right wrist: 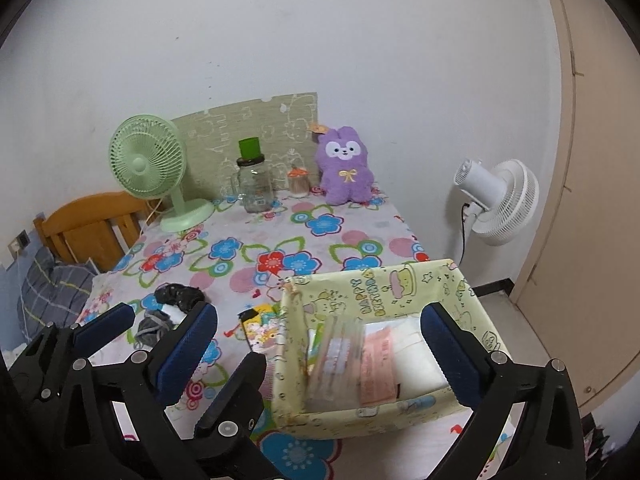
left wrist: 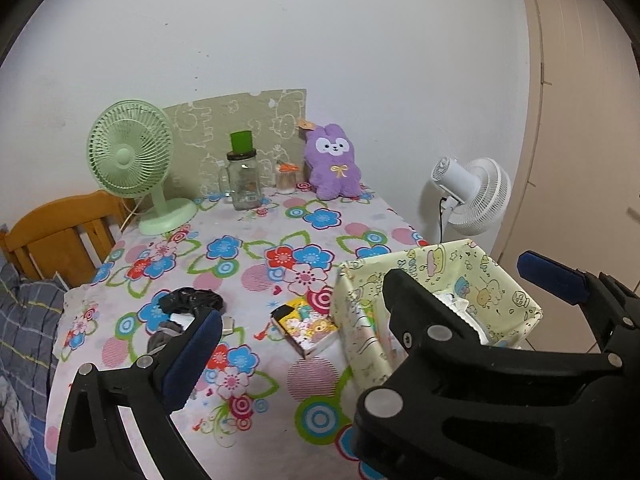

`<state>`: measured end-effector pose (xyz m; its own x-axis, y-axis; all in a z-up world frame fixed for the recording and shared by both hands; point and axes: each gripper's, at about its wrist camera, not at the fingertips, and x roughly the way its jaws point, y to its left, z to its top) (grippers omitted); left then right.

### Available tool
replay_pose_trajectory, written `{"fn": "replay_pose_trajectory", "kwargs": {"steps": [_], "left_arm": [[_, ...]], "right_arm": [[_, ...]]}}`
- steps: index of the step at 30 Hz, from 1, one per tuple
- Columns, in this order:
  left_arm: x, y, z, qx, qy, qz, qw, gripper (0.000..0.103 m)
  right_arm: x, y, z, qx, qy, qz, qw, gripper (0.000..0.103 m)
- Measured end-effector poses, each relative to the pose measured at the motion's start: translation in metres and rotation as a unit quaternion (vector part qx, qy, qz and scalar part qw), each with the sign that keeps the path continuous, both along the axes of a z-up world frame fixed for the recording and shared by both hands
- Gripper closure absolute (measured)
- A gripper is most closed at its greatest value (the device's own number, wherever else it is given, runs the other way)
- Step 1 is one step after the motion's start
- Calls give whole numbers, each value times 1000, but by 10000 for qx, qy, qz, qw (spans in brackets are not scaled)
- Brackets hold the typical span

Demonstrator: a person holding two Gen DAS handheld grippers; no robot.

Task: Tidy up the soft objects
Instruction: 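Open the right tool over the box while the left tool releases the clear bag, then withdraw both tools from the box toward the snack bag and grey pouch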

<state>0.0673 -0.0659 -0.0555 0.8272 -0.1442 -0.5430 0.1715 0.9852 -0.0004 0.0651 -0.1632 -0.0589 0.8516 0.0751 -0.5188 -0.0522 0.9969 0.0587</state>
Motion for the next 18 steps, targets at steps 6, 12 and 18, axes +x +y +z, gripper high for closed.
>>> {"fn": "replay_pose_trajectory", "kwargs": {"steps": [6,12,18], "left_arm": [[-8,16,0,14,-123,149,9998,0],[-8,30,-5,-40,-50,211,9998,0],[-8,42,-10,-51,-54,333,9994,0]], "right_arm": [[-4,15,0,13,44,235,9997,0],[-5,29,-4,-4,105,368,9993,0],[-2,43,-9,-42,110,463,9989,0]]}}
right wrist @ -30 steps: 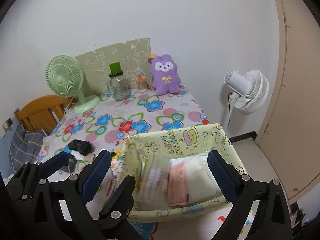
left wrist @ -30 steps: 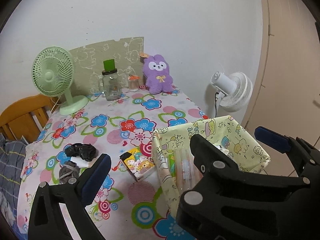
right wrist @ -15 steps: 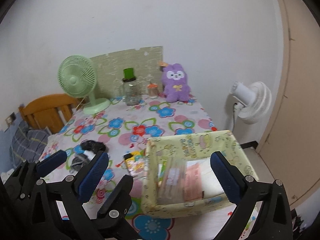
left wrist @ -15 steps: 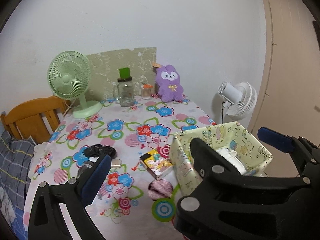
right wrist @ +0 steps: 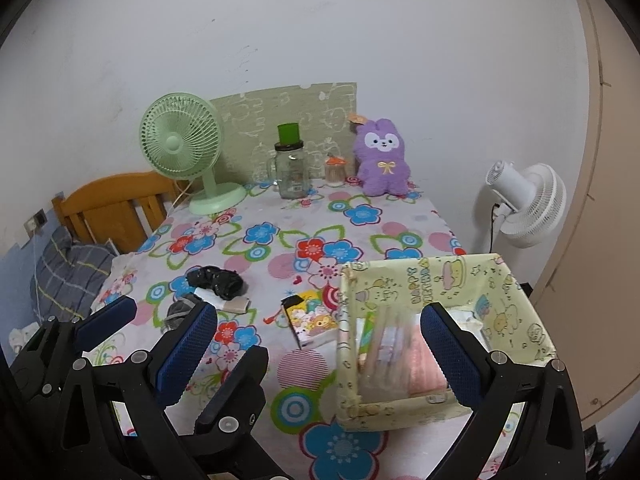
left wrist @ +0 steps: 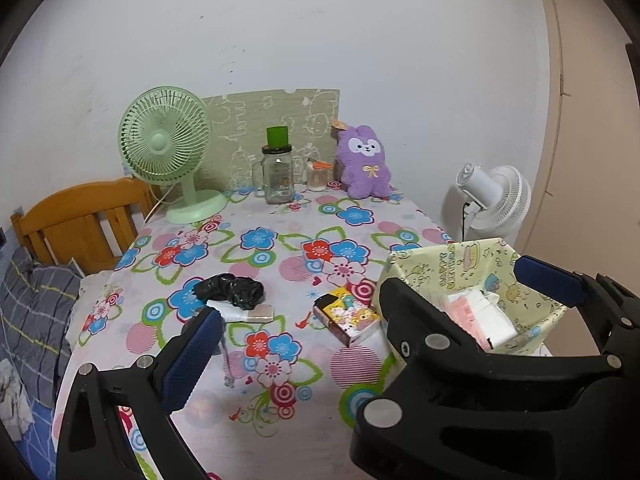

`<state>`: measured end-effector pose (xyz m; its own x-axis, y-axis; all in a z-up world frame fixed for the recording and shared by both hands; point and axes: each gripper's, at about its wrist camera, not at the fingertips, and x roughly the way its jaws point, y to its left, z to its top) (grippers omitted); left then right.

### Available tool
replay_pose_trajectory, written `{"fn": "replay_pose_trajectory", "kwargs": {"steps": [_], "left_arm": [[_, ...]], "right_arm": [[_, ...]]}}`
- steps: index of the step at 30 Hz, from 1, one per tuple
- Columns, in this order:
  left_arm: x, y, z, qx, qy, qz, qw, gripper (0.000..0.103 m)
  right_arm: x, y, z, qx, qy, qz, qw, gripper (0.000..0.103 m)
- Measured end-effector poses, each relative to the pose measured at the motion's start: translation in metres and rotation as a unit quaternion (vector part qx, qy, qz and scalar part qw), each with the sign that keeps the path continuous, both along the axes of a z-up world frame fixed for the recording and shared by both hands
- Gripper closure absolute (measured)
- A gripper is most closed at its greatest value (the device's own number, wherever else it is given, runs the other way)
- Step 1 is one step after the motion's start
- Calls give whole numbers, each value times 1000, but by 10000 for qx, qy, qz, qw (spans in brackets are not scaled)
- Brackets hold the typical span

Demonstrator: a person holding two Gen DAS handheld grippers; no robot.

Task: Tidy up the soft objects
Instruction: 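Withdraw both tools from the box toward the snack bag and grey pouch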

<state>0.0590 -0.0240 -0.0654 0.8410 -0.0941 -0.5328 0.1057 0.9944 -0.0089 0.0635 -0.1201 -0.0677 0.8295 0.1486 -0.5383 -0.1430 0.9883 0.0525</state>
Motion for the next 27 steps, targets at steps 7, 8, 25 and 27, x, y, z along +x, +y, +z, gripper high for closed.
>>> {"fn": "replay_pose_trajectory", "kwargs": {"steps": [7,8,25,27], "left_arm": [[4,12,-5,22,35,73,10000,0],[5,14,-6,25,49,89,9999,0],[28,51,-37,32,399,437,9982,1],[32,54,-39,44,437,462,9980,1]], "right_arm": [[6,13,-7,30,35,82,10000,0],[7,15,-9,33,46,91,9999,0],[31,52,-37,-92,254,353,9990,9],[36,56,-41,-84,304,380,9988,11]]}}
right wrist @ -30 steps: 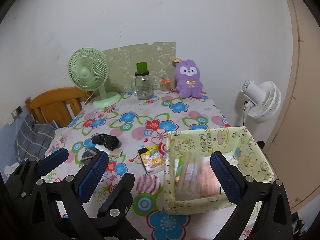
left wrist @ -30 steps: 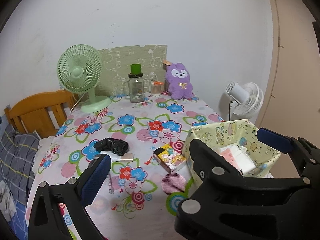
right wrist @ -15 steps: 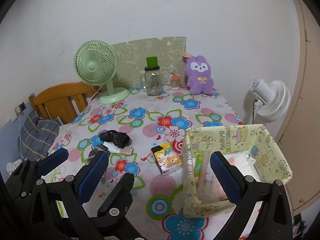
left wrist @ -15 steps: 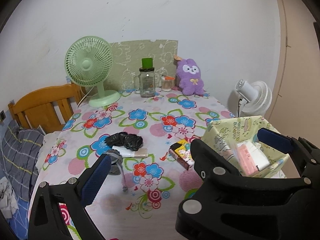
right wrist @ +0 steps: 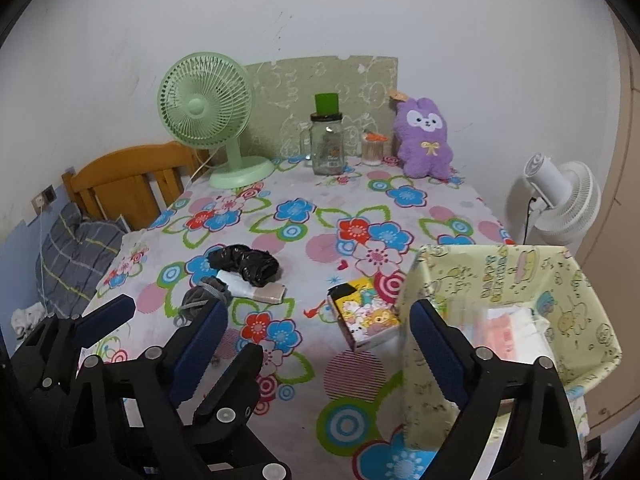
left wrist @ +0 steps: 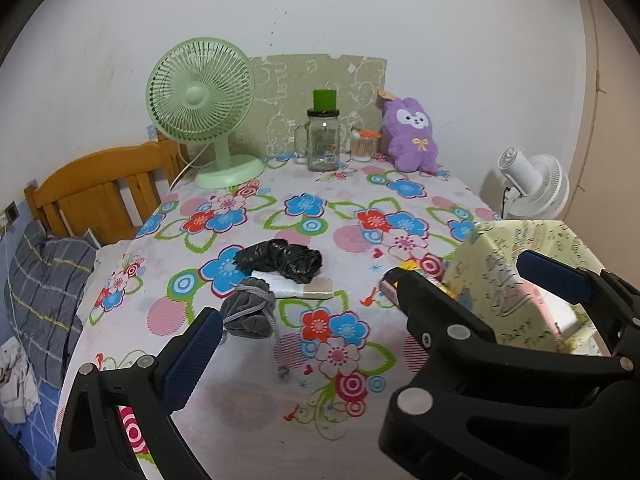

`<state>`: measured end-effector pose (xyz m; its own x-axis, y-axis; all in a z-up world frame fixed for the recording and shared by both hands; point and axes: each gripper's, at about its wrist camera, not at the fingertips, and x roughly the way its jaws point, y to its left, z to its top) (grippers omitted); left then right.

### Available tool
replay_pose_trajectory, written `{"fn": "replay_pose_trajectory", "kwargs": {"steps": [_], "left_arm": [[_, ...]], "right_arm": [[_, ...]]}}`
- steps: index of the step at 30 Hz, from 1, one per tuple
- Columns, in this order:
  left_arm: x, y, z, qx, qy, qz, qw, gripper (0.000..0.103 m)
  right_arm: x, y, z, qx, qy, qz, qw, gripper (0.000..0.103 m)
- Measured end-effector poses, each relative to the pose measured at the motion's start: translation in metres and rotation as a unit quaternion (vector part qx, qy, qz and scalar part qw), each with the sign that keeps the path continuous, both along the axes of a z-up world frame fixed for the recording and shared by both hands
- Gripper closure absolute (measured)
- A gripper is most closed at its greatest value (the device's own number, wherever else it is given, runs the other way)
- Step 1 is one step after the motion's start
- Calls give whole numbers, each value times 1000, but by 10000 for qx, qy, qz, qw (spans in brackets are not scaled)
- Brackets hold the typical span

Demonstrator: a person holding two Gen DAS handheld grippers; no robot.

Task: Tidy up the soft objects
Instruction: 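Withdraw both tools from the box toward the snack bag and grey pouch, then grasp the yellow snack bag with the right tool while the left tool grasps the grey pouch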

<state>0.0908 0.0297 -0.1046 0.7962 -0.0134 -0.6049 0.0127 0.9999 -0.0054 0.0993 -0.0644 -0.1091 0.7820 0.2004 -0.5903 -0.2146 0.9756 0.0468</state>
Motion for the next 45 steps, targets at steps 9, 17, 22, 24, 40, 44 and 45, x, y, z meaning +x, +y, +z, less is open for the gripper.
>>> {"fn": "replay_pose_trajectory", "kwargs": {"steps": [9,17,22,24,40,44,45], "left_arm": [[18,13,-11,41,143,51,9999,2],[39,21,-23,67,331,43,9994,2],[52,24,-32,86,440,24,9990,2],[56,25,-35,112,488,6,9987,2],[87,27,-62,250,786,31,9966,2],[92,24,-68,354,866,10,9956,2],[93,23,-69,425,861,27,9954,2]], "right_arm": [[19,15,-12,-25,115,8,9999,13],[41,23,-26,14,353,-14,9994,13],[54,26,-34,18,481,-45,9988,13],[60,26,-39,7,548,-67,9985,13],[91,30,-63,-349,613,-399,9967,13],[99,29,-71,-444,682,-481,9955,13],[101,29,-73,-463,723,-489,9951,13]]}}
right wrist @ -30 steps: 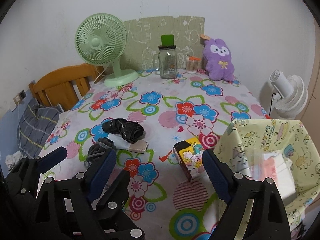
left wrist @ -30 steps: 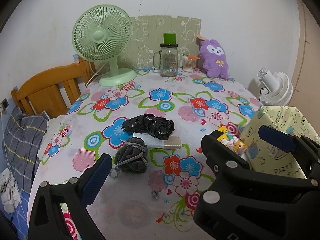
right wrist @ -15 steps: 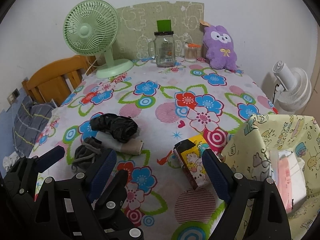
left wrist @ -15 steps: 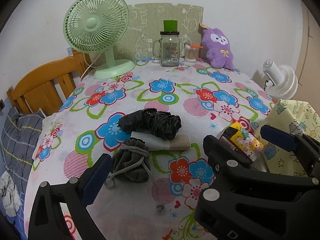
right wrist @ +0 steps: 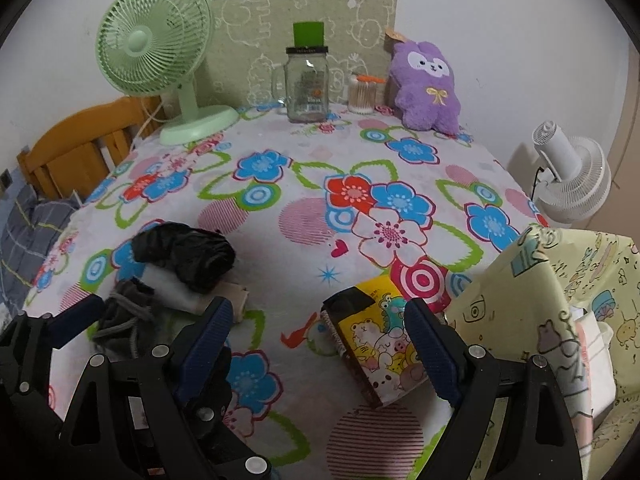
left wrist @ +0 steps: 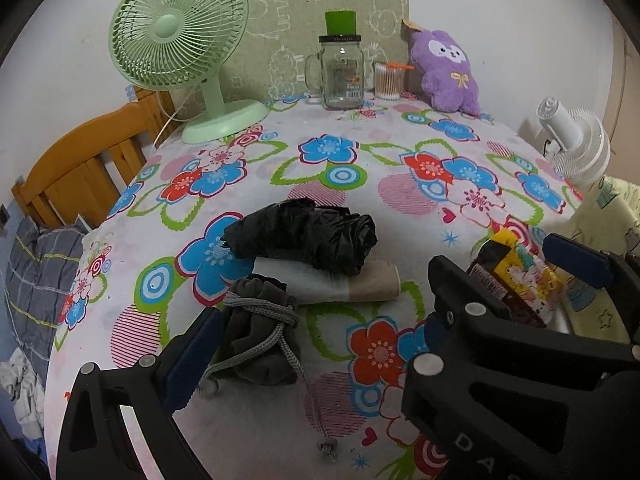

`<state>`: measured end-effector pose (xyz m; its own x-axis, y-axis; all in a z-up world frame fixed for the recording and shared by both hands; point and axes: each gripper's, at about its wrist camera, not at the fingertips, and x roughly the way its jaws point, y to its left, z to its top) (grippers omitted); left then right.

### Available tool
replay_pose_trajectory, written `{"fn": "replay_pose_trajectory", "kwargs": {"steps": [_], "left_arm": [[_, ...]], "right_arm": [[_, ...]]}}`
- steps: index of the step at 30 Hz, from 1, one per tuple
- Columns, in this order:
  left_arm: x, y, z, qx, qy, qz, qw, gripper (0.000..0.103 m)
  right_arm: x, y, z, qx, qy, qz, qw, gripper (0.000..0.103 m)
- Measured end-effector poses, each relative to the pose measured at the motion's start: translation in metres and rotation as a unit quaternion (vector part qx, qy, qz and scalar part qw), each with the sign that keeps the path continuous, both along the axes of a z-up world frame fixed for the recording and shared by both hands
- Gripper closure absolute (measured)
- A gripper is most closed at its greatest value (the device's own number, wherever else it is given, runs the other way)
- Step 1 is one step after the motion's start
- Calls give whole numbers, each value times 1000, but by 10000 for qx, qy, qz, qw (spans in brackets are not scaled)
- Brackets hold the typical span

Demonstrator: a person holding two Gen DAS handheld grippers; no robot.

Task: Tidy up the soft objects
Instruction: 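Grasp the yellow snack bag with the right tool while the left tool grasps the grey pouch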

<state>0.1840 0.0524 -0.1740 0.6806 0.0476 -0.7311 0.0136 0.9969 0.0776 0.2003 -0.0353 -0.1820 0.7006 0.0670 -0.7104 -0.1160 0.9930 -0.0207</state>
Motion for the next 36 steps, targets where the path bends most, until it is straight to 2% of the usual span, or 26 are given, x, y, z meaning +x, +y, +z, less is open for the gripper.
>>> {"fn": "replay_pose_trajectory", "kwargs": {"steps": [6,16,27,31,36], "left_arm": [[4,0,-6,165,9,67,9998,2],[8,0,-15,231,171,129,9995,2],[-6,14,-9,-149,210,171,9995,3],[-7,17,-6,-152,161,199,9996,11],[-5,16,-6,-100,119,182,9997,12]], "right_arm": [[13,-4,-14,77,270,-100,9996,13],[21,1,-23,-85,511,-8,9987,14],[11,18,-20,262,664,491,9962,14],[8,22,-13,209,584,620,9962,15],[5,23,-6,-157,325,469,9982,15]]}}
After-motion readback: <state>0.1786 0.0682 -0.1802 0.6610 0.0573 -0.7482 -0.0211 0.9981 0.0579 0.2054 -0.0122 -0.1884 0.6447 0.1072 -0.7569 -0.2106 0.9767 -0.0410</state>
